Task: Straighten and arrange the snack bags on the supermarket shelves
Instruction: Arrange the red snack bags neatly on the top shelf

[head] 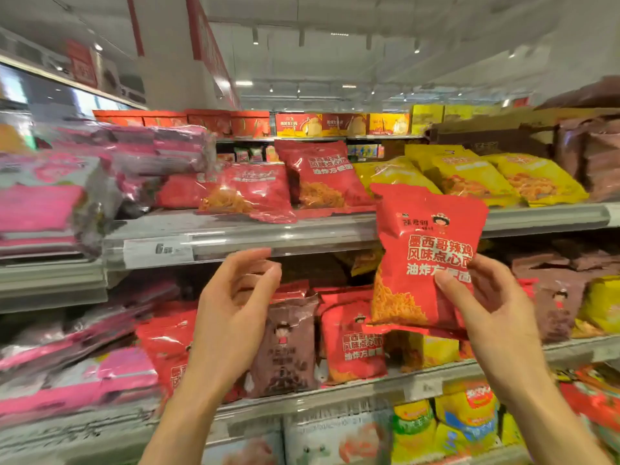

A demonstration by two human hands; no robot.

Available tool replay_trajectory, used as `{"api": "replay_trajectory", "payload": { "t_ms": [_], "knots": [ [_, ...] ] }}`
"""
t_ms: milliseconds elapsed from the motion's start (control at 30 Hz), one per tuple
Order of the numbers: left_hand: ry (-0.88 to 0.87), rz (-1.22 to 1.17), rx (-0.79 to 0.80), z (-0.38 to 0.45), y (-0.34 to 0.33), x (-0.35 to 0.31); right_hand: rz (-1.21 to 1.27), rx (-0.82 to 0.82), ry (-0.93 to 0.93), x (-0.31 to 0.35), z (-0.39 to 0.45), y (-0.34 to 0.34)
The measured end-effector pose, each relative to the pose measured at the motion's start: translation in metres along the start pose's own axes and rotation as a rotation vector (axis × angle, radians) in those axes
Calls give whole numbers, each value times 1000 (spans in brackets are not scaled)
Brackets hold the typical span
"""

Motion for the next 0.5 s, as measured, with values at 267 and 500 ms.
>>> {"api": "replay_trajectory", "payload": {
  "t_ms": [267,500],
  "knots": [
    [-65,102,-8,27,50,-20,20,25,-1,30,1,-51],
    [-79,195,74,70,58,-45,28,202,17,73,41,-129]
  ]
}}
Point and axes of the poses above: each hand's wrist, its own z-axis towards the middle knuckle, its own y-axis out of the back of the hand, x = y × z, the point moved 1 cm from there along z, towards the middle knuckle, and after that the axes turned 5 degrees about -z, right-handed, at the moved point
